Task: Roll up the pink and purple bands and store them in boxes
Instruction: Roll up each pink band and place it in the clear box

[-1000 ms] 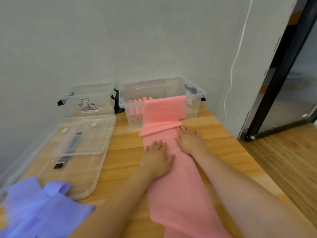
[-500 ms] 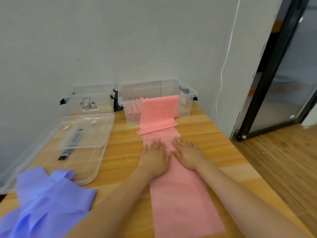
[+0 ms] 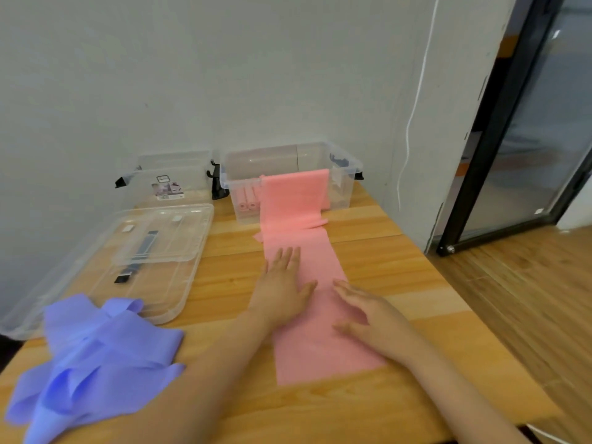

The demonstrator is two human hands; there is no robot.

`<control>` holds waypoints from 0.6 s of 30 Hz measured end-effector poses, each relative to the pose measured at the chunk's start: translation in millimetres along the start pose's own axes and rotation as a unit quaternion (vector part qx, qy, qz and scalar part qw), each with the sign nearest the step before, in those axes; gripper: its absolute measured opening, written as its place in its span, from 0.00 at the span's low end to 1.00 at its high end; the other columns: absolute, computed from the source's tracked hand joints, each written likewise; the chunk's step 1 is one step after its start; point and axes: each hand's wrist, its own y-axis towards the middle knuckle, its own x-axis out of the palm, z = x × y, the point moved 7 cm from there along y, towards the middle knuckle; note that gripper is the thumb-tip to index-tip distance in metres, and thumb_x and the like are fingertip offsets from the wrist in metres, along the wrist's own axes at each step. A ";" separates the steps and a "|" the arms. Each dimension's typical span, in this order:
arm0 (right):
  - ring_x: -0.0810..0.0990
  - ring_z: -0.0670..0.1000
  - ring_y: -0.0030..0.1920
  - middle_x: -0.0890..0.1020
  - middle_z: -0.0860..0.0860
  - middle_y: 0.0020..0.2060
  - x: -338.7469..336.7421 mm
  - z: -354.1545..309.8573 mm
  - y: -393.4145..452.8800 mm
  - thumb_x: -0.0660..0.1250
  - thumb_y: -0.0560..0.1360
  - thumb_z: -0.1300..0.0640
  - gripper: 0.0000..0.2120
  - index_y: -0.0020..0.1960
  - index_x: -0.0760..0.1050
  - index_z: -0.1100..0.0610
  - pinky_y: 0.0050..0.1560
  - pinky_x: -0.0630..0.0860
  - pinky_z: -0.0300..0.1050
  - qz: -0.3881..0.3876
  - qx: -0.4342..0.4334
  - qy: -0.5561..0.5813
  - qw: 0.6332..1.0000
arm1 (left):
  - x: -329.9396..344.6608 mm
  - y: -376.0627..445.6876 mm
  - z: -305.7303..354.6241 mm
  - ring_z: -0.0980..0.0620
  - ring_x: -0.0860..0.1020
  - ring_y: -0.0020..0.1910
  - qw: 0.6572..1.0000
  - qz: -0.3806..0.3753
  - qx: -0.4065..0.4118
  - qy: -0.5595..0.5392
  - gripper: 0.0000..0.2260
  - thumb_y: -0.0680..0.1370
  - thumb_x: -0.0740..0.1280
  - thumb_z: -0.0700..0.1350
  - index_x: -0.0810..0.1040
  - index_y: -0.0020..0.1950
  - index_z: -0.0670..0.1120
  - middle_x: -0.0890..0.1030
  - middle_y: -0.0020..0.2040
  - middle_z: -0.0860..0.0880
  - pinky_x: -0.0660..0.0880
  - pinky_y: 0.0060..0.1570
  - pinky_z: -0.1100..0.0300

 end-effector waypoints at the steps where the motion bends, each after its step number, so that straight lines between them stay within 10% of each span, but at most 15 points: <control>1: 0.50 0.34 0.69 0.53 0.37 0.70 3.1 -2.4 -12.8 0.66 0.71 0.41 0.36 0.74 0.56 0.49 0.70 0.44 0.32 -0.033 -0.010 -0.009 0.999 | -2.1 -18.1 13.0 0.52 0.43 0.75 0.999 0.005 0.036 -0.004 0.31 0.80 0.51 0.59 0.44 0.77 0.47 0.46 0.77 0.49 0.42 0.73 0.54; 6: 0.40 0.31 0.69 0.45 0.32 0.68 19.8 -8.9 -38.6 0.42 0.60 0.23 0.47 0.74 0.50 0.44 0.69 0.35 0.35 -0.085 -0.046 -0.144 0.985 | 27.9 -105.2 44.0 0.55 0.39 0.74 0.989 -0.072 0.127 0.031 0.41 0.67 0.37 0.69 0.43 0.77 0.50 0.41 0.76 0.54 0.35 0.70 0.58; 9: 0.59 0.35 0.68 0.63 0.37 0.68 11.5 -16.0 -38.4 0.46 0.69 0.31 0.36 0.69 0.67 0.48 0.69 0.50 0.37 0.031 -0.064 -0.136 0.988 | 18.7 -105.7 40.8 0.51 0.59 0.73 0.991 -0.005 0.133 -0.015 0.36 0.70 0.48 0.67 0.64 0.72 0.50 0.61 0.73 0.53 0.53 0.71 0.55; 11: 0.78 0.45 0.56 0.80 0.43 0.55 3.8 -18.8 -44.7 0.57 0.71 0.42 0.21 0.55 0.80 0.51 0.61 0.67 0.42 0.123 -0.098 -0.131 0.979 | 5.1 -109.4 41.2 0.50 0.76 0.53 0.981 0.091 0.164 -0.056 0.19 0.71 0.59 0.58 0.81 0.53 0.50 0.80 0.53 0.52 0.74 0.54 0.56; 14: 0.78 0.44 0.46 0.81 0.43 0.42 1.8 -22.8 -52.7 0.64 0.71 0.50 0.08 0.44 0.80 0.52 0.47 0.75 0.40 0.148 -0.110 -0.107 0.977 | 1.4 -112.9 37.8 0.50 0.77 0.36 0.972 0.148 0.166 -0.075 0.11 0.72 0.60 0.50 0.80 0.41 0.49 0.79 0.37 0.52 0.75 0.34 0.59; 18: 0.72 0.39 0.50 0.76 0.37 0.47 2.4 -13.0 -55.8 0.73 0.67 0.46 0.16 0.53 0.77 0.48 0.52 0.68 0.33 0.119 -0.055 -0.068 0.989 | -3.0 -107.5 31.8 0.48 0.76 0.31 0.976 0.155 0.107 -0.108 0.12 0.74 0.56 0.49 0.78 0.43 0.48 0.78 0.33 0.49 0.74 0.28 0.59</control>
